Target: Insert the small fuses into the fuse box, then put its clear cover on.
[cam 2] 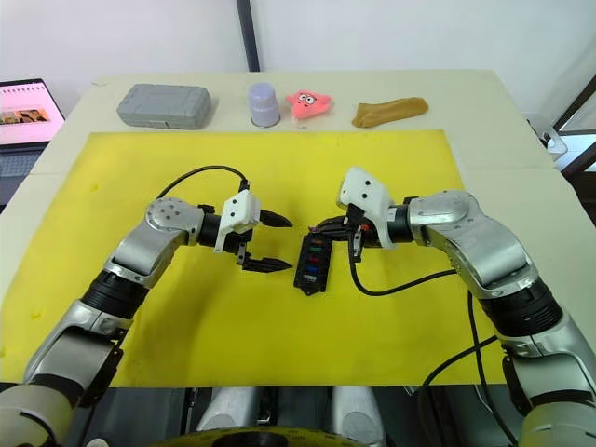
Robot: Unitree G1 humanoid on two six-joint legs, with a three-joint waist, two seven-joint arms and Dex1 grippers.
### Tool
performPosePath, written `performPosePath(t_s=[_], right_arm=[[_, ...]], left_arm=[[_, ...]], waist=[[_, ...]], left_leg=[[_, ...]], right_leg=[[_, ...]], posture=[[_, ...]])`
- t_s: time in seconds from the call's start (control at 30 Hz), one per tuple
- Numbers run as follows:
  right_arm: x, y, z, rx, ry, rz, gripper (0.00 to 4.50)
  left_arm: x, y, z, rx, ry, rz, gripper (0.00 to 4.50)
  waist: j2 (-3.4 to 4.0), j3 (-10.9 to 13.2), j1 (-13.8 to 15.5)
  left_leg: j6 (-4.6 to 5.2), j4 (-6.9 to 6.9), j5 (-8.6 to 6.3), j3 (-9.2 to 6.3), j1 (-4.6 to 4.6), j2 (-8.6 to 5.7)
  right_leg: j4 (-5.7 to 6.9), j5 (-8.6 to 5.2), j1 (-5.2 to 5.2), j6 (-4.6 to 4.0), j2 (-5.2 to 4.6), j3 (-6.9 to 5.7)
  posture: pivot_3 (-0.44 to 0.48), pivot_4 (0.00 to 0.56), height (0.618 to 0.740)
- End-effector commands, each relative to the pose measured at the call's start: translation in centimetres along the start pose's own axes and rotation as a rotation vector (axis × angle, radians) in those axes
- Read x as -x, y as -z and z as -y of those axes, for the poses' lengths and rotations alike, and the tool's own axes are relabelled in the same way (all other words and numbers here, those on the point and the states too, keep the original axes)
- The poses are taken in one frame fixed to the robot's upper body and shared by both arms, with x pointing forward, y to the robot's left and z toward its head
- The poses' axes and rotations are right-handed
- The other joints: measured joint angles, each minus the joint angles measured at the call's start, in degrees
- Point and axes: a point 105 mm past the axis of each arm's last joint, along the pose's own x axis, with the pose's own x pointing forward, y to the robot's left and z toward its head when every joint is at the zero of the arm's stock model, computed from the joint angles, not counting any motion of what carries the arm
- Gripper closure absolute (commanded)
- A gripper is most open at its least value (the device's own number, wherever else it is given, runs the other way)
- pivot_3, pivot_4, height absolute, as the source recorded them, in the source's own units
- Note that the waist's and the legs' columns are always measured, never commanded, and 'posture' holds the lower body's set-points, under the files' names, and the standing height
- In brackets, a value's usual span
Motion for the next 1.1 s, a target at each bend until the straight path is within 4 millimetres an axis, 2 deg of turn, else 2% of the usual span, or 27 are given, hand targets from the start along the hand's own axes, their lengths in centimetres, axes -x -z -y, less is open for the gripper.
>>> performPosePath(t_s=[0.03,0.53,1.1], right_arm=[[0.3,-0.5,0.5,0.037,0.019,0.02,4.5],[0.0,0.7,1.0,0.046,0.025,-0.004,4.5],[-0.5,1.0,1.0,0.042,0.02,-0.02,4.5]], left_arm=[[-0.1,-1.1,-0.4,-0.066,0.004,0.01,0.04],[-0.3,-1.1,-0.3,-0.081,0.007,0.008,0.04],[-0.3,-1.3,-0.2,-0.09,0.008,0.017,0.04]], waist=[[0.0,0.0,0.0],[0.0,0.0,0.0],[0.0,0.0,0.0]], left_leg=[[0.0,0.0,0.0,0.0,0.0,0.0],[0.0,0.01,0.0,-0.01,0.0,-0.01],[-0.01,0.01,0.0,-0.01,0.01,-0.01]], right_leg=[[0.0,0.0,0.0,0.0,0.0,0.0],[0.01,0.0,0.01,0.0,0.0,-0.01],[0.03,0.0,0.01,0.0,0.0,-0.01]], posture=[[0.0,0.15,0.74],[0.0,0.15,0.74],[0.0,0.15,0.74]])
